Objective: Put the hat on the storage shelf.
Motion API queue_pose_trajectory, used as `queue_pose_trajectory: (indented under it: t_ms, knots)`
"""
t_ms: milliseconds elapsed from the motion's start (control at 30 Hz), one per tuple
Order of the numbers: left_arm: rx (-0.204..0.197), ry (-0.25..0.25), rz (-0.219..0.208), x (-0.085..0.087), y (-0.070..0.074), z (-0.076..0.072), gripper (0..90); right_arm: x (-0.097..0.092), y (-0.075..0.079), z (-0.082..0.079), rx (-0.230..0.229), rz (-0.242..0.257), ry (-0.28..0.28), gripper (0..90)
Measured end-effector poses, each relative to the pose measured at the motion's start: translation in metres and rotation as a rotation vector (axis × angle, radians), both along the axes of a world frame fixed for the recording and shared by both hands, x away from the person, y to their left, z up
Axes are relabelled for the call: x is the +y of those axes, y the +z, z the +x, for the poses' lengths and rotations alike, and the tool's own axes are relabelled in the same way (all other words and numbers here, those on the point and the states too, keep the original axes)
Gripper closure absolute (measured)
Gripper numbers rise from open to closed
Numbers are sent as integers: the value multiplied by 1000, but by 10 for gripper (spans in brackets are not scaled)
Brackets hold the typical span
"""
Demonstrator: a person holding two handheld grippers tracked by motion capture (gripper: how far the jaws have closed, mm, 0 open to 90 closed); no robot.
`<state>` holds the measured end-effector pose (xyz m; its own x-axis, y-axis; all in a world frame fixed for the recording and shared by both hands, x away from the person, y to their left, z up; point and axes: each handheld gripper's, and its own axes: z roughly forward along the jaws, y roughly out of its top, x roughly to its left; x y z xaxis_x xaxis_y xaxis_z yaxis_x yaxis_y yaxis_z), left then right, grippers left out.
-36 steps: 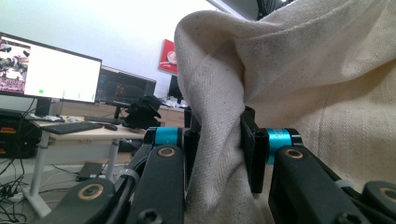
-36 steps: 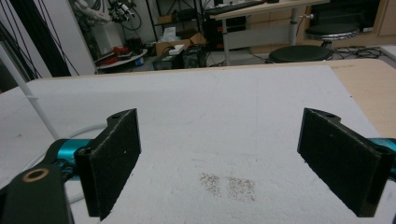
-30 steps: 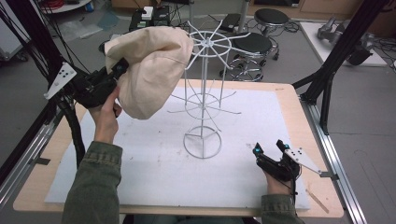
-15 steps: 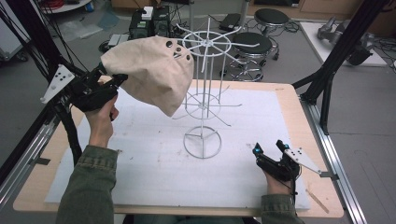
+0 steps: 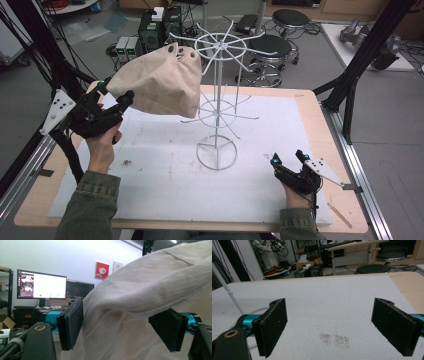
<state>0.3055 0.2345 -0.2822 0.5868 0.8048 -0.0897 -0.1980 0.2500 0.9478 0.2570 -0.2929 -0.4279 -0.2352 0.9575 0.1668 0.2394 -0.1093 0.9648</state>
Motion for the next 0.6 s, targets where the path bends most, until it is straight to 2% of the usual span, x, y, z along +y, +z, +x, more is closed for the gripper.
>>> queue_pose_trajectory:
  t_ms: [400, 467, 600]
  knots:
    - [-59, 13, 22, 4, 1, -24, 255, 0, 0, 0, 5, 5, -1, 124]
    - [-73, 24, 20, 4, 1, -28, 250, 0, 0, 0, 4, 6, -1, 124]
    - [-86, 94, 40, 6, 2, -36, 229, 0, 0, 0, 5, 6, -1, 124]
